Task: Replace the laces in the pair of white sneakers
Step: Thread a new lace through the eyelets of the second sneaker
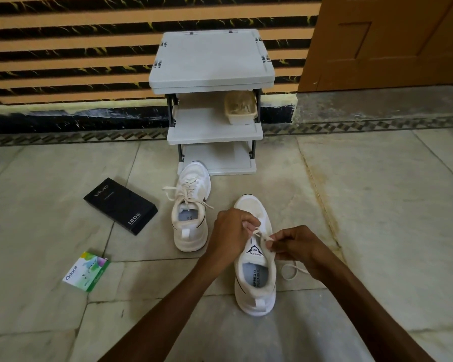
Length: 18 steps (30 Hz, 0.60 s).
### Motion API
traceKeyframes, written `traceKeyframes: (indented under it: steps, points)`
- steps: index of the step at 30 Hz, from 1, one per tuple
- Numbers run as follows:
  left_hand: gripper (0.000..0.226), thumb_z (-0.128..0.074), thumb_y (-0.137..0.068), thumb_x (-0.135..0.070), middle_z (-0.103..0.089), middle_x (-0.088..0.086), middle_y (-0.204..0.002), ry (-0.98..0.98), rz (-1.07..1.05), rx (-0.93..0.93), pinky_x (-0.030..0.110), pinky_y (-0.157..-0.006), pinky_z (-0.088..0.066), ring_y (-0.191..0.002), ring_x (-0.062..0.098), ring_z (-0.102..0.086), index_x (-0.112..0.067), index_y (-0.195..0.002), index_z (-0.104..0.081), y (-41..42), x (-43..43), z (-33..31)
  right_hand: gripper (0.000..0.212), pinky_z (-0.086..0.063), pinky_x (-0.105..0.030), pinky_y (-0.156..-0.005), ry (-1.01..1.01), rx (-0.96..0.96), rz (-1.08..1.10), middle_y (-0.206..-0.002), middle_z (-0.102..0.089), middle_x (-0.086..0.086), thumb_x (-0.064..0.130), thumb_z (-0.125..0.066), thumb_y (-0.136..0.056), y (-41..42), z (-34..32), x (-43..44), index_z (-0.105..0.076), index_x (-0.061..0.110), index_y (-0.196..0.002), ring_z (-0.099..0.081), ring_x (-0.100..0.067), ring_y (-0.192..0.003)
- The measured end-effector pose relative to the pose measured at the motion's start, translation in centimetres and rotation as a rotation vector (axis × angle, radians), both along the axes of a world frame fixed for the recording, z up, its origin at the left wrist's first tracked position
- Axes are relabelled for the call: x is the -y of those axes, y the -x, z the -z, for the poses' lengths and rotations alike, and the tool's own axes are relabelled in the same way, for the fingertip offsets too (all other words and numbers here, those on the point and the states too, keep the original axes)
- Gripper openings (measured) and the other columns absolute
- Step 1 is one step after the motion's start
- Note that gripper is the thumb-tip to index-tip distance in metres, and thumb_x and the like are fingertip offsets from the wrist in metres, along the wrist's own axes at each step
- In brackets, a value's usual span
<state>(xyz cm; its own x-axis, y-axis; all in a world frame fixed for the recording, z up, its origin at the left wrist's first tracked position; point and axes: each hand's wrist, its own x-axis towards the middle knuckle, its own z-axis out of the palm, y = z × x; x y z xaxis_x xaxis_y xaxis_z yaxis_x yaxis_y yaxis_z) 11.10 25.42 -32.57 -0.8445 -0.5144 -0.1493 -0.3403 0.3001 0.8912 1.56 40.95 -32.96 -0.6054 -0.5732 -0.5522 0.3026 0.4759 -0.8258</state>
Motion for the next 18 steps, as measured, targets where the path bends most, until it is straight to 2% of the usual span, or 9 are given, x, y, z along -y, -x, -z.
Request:
traceKeyframes:
  steps: [2, 4, 6, 8, 11, 13, 15, 16, 18]
  points:
    - [0.035, -0.048, -0.084, 0.017, -0.065, 0.007, -0.073, 0.008, 0.006, 0.013, 0.033, -0.073, -0.051, -0.07, 0.02, -0.063, -0.001, -0.099, -0.074, 0.1, 0.0, 0.0, 0.017, -0.058, -0.041, -0.085, 0.0, 0.006, 0.004, -0.093, -0.073, -0.023, 0.003, -0.077, -0.078, 0.0, 0.0, 0.0, -0.073, -0.006, -0.092, -0.07, -0.031, -0.085]
    - [0.044, -0.048, -0.081, 0.015, -0.067, 0.004, -0.072, 0.104, 0.04, 0.053, 0.035, -0.079, -0.055, -0.078, 0.023, -0.067, -0.012, -0.107, -0.071, 0.1, -0.2, -0.2, 0.017, -0.058, -0.041, -0.086, 0.001, 0.008, 0.005, -0.094, -0.072, -0.024, 0.003, -0.077, -0.079, -0.1, 0.0, 0.0, -0.073, -0.006, -0.092, -0.069, -0.029, -0.085]
    - [0.045, -0.05, -0.08, 0.012, -0.067, -0.009, -0.068, 0.185, 0.059, 0.065, 0.028, -0.079, -0.056, -0.079, 0.011, -0.069, -0.022, -0.101, -0.07, -0.1, -0.4, -0.5, 0.016, -0.058, -0.041, -0.087, 0.003, 0.009, 0.005, -0.094, -0.072, -0.024, 0.003, -0.076, -0.079, -0.1, 0.0, 0.0, -0.072, -0.006, -0.092, -0.069, -0.028, -0.084]
    - [0.041, -0.052, -0.079, 0.01, -0.065, -0.015, -0.066, 0.249, 0.073, 0.066, 0.02, -0.073, -0.053, -0.071, -0.001, -0.066, -0.023, -0.09, -0.073, -0.1, -0.6, -0.8, 0.015, -0.058, -0.04, -0.085, 0.005, 0.006, 0.007, -0.095, -0.072, -0.025, 0.003, -0.076, -0.079, -0.2, -0.1, 0.0, -0.073, -0.006, -0.091, -0.068, -0.026, -0.082]
    - [0.035, -0.057, -0.081, 0.006, -0.066, -0.01, -0.076, 0.327, 0.121, 0.07, 0.018, -0.07, -0.05, -0.072, 0.006, -0.065, -0.022, -0.084, -0.078, -0.1, -1.1, -0.9, 0.015, -0.059, -0.039, -0.084, 0.008, -0.005, 0.015, -0.094, -0.072, -0.024, 0.003, -0.076, -0.079, -0.2, -0.1, 0.0, -0.073, -0.006, -0.092, -0.069, -0.027, -0.082]
    - [0.036, -0.057, -0.081, 0.006, -0.068, -0.005, -0.081, 0.345, 0.13, 0.069, 0.01, -0.066, -0.045, -0.072, 0.007, -0.063, -0.02, -0.094, -0.077, -0.2, -1.5, -1.1, 0.017, -0.059, -0.037, -0.082, -0.003, -0.009, 0.023, -0.094, -0.072, -0.024, 0.003, -0.076, -0.08, -0.3, -0.1, 0.0, -0.072, -0.006, -0.093, -0.069, -0.028, -0.084]
    - [0.043, -0.057, -0.08, 0.006, -0.068, -0.009, -0.079, 0.346, 0.097, 0.062, 0.004, -0.063, -0.04, -0.072, 0.004, -0.062, -0.023, -0.109, -0.07, -0.3, -2.0, -1.2, 0.018, -0.059, -0.035, -0.08, -0.007, -0.009, 0.021, -0.096, -0.072, -0.024, 0.003, -0.076, -0.08, -0.4, -0.2, 0.1, -0.072, -0.007, -0.094, -0.07, -0.03, -0.086]
    - [0.046, -0.06, -0.08, 0.003, -0.07, -0.009, -0.079, 0.369, 0.081, 0.057, 0.006, -0.067, -0.042, -0.074, 0.004, -0.063, -0.025, -0.115, -0.065, -0.4, -2.3, -1.3, 0.018, -0.059, -0.035, -0.08, -0.006, -0.008, 0.019, -0.096, -0.072, -0.024, 0.003, -0.076, -0.08, -0.4, -0.3, 0.1, -0.071, -0.007, -0.095, -0.07, -0.032, -0.088]
    - [0.051, -0.064, -0.082, -0.007, -0.073, -0.009, -0.082, 0.481, 0.08, 0.074, 0.02, -0.083, -0.046, -0.084, 0.008, -0.066, -0.028, -0.128, -0.054, -0.3, -2.7, -1.3, 0.018, -0.059, -0.037, -0.082, -0.001, -0.006, 0.02, -0.097, -0.072, -0.024, 0.003, -0.075, -0.081, -0.5, -0.4, 0.2, -0.071, -0.007, -0.095, -0.07, -0.034, -0.092]
